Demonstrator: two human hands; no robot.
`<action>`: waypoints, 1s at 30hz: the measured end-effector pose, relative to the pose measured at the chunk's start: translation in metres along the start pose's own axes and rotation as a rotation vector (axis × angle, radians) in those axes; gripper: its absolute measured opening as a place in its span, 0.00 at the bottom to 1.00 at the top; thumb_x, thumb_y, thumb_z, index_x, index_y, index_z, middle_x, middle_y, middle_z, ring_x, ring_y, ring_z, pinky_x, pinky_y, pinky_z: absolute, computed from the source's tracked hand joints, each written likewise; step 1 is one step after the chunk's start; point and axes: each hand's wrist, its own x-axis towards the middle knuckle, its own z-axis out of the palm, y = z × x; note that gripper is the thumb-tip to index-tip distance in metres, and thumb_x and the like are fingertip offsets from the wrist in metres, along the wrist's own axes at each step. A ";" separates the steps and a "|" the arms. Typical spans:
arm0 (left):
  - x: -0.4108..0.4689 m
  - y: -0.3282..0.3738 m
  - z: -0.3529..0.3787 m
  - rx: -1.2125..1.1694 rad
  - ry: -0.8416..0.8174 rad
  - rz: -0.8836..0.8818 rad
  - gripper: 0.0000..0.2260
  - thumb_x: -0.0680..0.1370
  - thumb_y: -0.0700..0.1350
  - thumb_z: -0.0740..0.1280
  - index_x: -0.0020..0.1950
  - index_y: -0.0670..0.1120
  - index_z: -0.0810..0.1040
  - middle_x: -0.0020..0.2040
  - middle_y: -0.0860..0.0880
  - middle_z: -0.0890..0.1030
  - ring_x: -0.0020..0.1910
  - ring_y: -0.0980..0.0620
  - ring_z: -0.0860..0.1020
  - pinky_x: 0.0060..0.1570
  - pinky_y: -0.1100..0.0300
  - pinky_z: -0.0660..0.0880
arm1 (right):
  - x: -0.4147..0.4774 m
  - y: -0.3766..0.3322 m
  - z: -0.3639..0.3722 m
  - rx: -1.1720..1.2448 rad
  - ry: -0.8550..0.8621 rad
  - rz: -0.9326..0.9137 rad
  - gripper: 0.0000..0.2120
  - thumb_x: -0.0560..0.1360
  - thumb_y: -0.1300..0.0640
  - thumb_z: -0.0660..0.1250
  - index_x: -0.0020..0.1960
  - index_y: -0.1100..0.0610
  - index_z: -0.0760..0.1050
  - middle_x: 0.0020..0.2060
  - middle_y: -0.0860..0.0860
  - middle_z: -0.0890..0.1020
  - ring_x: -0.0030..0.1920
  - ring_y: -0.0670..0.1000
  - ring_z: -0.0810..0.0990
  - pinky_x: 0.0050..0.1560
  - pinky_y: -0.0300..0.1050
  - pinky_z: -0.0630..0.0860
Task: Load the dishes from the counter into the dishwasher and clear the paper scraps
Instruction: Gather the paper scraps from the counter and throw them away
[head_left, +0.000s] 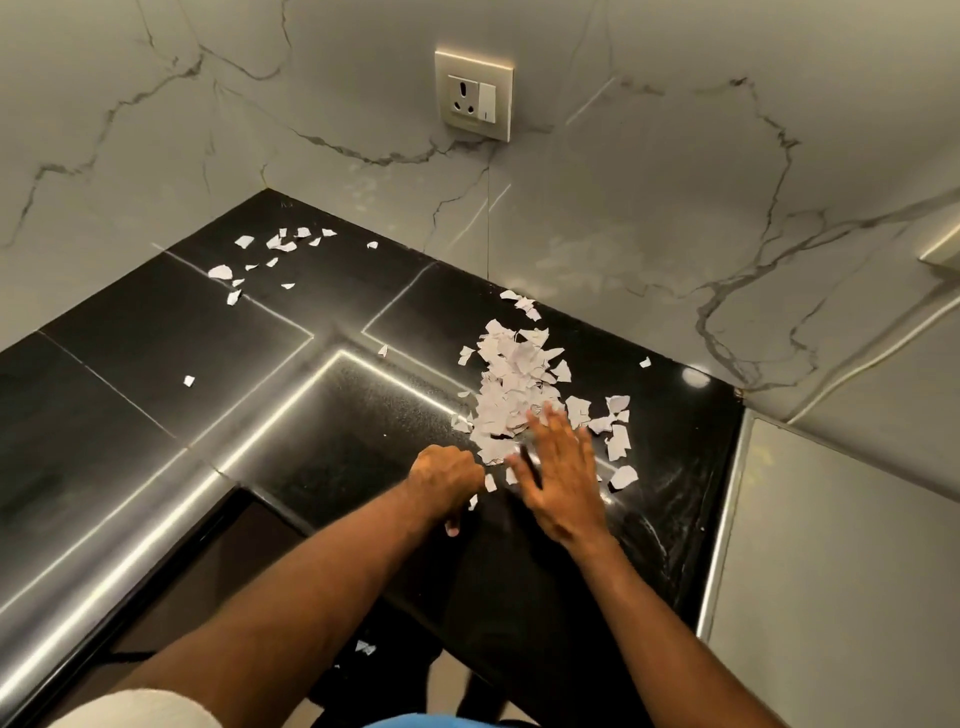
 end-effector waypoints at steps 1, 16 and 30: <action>0.001 -0.001 -0.001 -0.004 -0.002 0.008 0.28 0.68 0.54 0.81 0.62 0.45 0.79 0.58 0.47 0.82 0.58 0.44 0.82 0.54 0.46 0.81 | 0.002 0.010 -0.005 0.001 0.070 0.076 0.32 0.84 0.34 0.51 0.84 0.43 0.47 0.84 0.43 0.44 0.83 0.45 0.40 0.82 0.56 0.39; 0.010 -0.007 -0.008 0.070 0.000 0.079 0.32 0.66 0.61 0.81 0.64 0.47 0.79 0.59 0.48 0.82 0.59 0.44 0.81 0.54 0.48 0.80 | 0.025 0.000 0.008 0.049 -0.238 -0.043 0.34 0.83 0.30 0.42 0.84 0.44 0.43 0.83 0.44 0.46 0.82 0.43 0.42 0.83 0.53 0.45; 0.006 -0.015 -0.007 0.041 -0.020 0.134 0.28 0.71 0.60 0.77 0.62 0.44 0.78 0.53 0.45 0.81 0.53 0.46 0.80 0.49 0.51 0.80 | 0.116 0.129 -0.048 -0.170 -0.138 0.384 0.47 0.78 0.25 0.38 0.84 0.58 0.44 0.83 0.58 0.46 0.83 0.56 0.43 0.82 0.59 0.46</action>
